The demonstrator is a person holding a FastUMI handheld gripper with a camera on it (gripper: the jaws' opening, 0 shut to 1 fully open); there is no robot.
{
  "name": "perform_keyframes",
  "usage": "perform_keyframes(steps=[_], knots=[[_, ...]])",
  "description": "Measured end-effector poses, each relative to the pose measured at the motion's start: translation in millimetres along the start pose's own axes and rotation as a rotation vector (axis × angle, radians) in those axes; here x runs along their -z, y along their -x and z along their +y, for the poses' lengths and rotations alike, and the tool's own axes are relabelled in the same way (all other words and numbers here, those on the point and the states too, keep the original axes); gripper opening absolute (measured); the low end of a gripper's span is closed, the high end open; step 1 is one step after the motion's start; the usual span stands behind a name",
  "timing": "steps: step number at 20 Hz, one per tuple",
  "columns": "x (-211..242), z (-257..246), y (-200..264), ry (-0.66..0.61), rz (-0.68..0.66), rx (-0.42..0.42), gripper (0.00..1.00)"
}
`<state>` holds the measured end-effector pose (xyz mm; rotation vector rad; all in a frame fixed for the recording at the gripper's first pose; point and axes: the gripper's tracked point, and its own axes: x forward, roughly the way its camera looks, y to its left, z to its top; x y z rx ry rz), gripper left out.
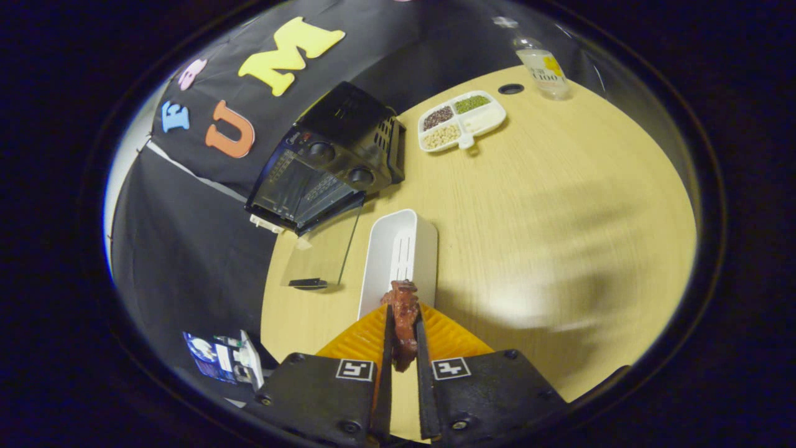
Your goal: Open the toaster oven, put the food inside, and close the toaster oven door.
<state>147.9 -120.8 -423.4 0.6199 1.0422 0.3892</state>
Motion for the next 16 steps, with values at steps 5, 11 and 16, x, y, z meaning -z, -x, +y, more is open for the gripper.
perform_keyframes(steps=[5, 11, 16], knots=[[2, 5, 3, 0.002, -0.009, 0.001, 0.16], [-4, 58, 37, -0.016, -0.125, -0.002, 0.15], [-2, 124, 52, -0.074, -0.280, -0.010, 0.15]])
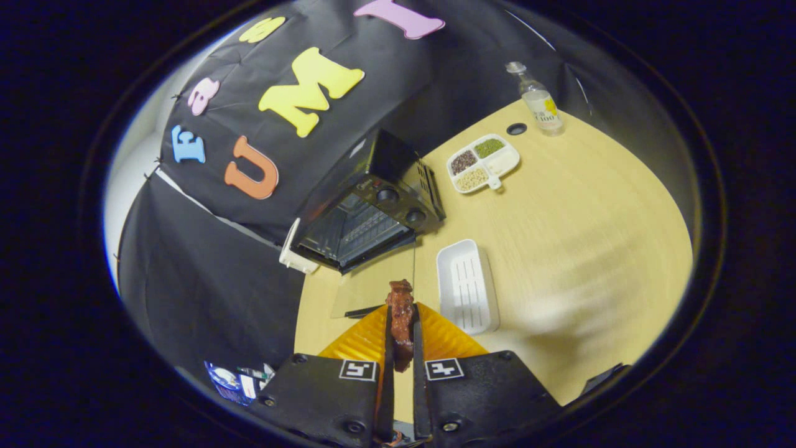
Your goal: Open the toaster oven, put the food inside, and close the toaster oven door.
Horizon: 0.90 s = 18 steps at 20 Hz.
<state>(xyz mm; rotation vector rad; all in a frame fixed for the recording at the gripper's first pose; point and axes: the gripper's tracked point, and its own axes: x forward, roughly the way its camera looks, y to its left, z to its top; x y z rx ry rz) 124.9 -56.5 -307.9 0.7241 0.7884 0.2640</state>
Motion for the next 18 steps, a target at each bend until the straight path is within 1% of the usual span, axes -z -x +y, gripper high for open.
perform_keyframes(steps=[3, 7, 11, 13, 18], knots=[[13, 42, 6, -0.072, -0.099, -0.016, 0.15], [25, 92, -3, -0.135, -0.197, -0.041, 0.15], [33, 131, -28, -0.168, -0.245, -0.056, 0.15], [27, 140, -44, -0.174, -0.296, -0.031, 0.15], [8, 158, -104, -0.251, -0.354, -0.041, 0.15]])
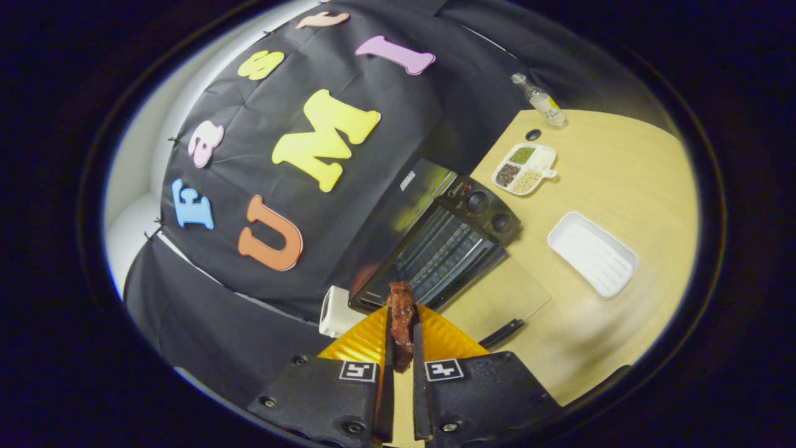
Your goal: Open the toaster oven, put the food inside, and close the toaster oven door.
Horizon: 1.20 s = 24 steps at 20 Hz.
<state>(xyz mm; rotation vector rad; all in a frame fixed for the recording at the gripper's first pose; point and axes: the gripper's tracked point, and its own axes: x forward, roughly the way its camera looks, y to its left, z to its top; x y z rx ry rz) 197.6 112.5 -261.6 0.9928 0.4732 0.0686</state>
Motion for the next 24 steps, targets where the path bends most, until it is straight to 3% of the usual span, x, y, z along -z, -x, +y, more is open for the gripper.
perform_keyframes(steps=[9, 12, 19, 24], knots=[[-5, -26, -143, -0.088, -0.091, 0.070, 0.15], [-5, -32, -184, -0.064, -0.105, 0.080, 0.15], [10, -41, -233, 0.015, -0.126, 0.115, 0.15], [9, -45, -233, 0.144, -0.137, 0.150, 0.19]])
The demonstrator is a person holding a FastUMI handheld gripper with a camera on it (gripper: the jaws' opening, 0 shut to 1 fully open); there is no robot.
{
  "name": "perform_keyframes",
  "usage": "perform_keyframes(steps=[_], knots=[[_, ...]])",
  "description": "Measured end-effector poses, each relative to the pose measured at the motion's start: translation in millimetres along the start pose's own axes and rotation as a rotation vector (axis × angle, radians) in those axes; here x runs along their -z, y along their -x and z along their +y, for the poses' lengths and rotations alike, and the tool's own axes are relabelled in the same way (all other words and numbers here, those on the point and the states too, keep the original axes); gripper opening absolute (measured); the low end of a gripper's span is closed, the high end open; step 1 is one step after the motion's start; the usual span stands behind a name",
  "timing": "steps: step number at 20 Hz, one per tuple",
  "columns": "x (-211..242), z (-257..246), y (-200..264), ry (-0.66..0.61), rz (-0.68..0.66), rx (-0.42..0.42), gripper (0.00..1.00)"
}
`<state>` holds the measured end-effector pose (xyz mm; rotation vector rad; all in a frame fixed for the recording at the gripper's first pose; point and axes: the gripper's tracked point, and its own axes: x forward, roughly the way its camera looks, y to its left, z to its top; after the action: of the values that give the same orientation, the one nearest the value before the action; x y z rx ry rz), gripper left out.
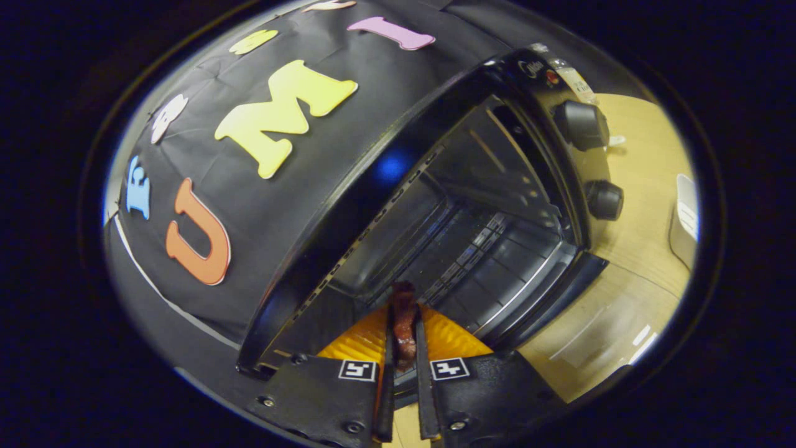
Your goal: Open the toaster oven, put the food inside, and close the toaster oven door.
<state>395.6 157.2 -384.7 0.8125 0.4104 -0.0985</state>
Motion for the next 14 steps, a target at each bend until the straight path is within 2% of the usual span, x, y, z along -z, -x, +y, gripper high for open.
perform_keyframes(steps=[1, 4, 8, 9, 14], knots=[[-4, -3, -1, 0.051, -0.006, 0.012, 0.20], [-12, -4, 3, 0.178, -0.026, 0.031, 0.40], [-21, -4, 14, 0.315, -0.038, 0.033, 0.90], [-24, -6, 18, 0.346, -0.041, 0.037, 1.00], [-32, -5, 51, 0.462, -0.038, 0.031, 1.00]])
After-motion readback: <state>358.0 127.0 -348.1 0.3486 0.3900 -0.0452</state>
